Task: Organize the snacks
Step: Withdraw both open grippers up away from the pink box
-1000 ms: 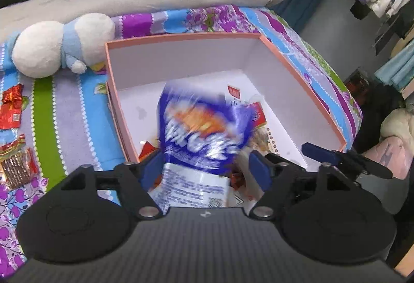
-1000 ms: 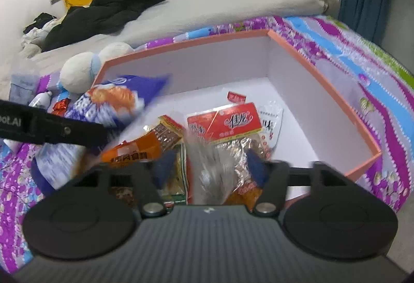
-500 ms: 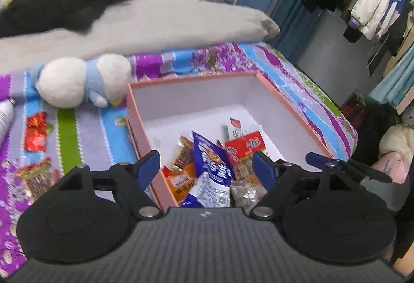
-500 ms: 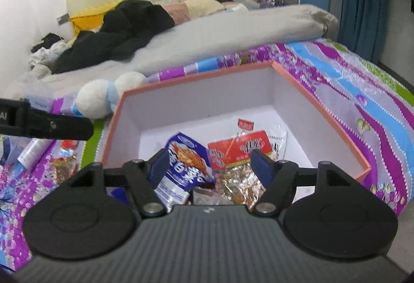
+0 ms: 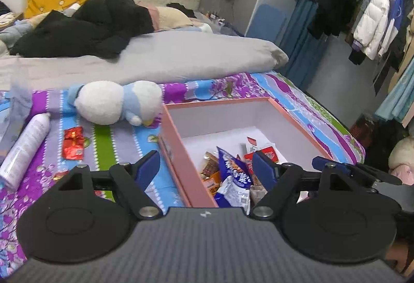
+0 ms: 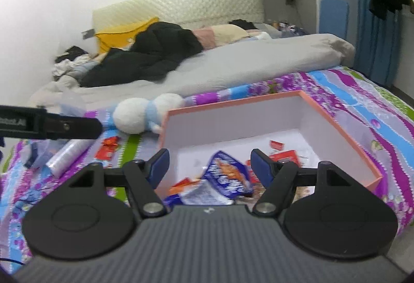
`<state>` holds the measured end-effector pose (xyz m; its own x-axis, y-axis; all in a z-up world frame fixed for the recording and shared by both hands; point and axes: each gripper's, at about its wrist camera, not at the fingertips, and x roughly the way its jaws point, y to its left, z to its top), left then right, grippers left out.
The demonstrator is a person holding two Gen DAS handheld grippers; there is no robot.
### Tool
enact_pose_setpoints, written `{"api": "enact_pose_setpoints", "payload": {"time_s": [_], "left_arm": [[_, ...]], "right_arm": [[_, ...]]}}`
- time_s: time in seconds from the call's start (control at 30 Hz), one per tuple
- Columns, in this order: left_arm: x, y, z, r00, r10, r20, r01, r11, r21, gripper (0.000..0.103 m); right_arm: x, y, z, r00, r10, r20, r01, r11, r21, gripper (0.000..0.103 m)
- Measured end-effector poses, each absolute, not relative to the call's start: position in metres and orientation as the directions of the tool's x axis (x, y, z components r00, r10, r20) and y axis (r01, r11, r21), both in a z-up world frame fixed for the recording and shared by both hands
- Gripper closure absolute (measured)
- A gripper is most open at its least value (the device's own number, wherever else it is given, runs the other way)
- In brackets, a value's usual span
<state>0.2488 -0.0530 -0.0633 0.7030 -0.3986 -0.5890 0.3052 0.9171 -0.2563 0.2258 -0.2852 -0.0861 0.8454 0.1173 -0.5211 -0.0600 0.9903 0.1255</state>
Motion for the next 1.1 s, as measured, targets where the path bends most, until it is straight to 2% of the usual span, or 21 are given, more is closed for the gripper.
{"api": "enact_pose_setpoints", "payload": {"time_s": [0.13,0.43,0.7,1.1], "left_arm": [[0.224,-0.033,-0.066,0.727,-0.388,-0.566,0.311,0.921,-0.233,0.021],[0.167,0.017,-0.081,0.776,-0.3,-0.556,0.204,0.952,-0.228,0.021],[0.135,0.059,-0.103,0.778,-0.23,-0.584,0.112,0.966,-0.232,0.021],[0.103,0.093,-0.129,0.779,-0.174,-0.602,0.036,0.972,-0.233,0.021]], "right_arm": [[0.214,-0.269,-0.085,0.851,0.142,-0.506,-0.084,0.987,0.136,0.032],[0.181,-0.226,-0.093,0.855,0.201,-0.478,-0.159,0.979,0.127,0.032],[0.159,-0.191,-0.095,0.848,0.268,-0.457,-0.239,0.964,0.12,0.032],[0.138,-0.159,-0.116,0.808,0.317,-0.497,-0.313,0.945,0.094,0.032]]}}
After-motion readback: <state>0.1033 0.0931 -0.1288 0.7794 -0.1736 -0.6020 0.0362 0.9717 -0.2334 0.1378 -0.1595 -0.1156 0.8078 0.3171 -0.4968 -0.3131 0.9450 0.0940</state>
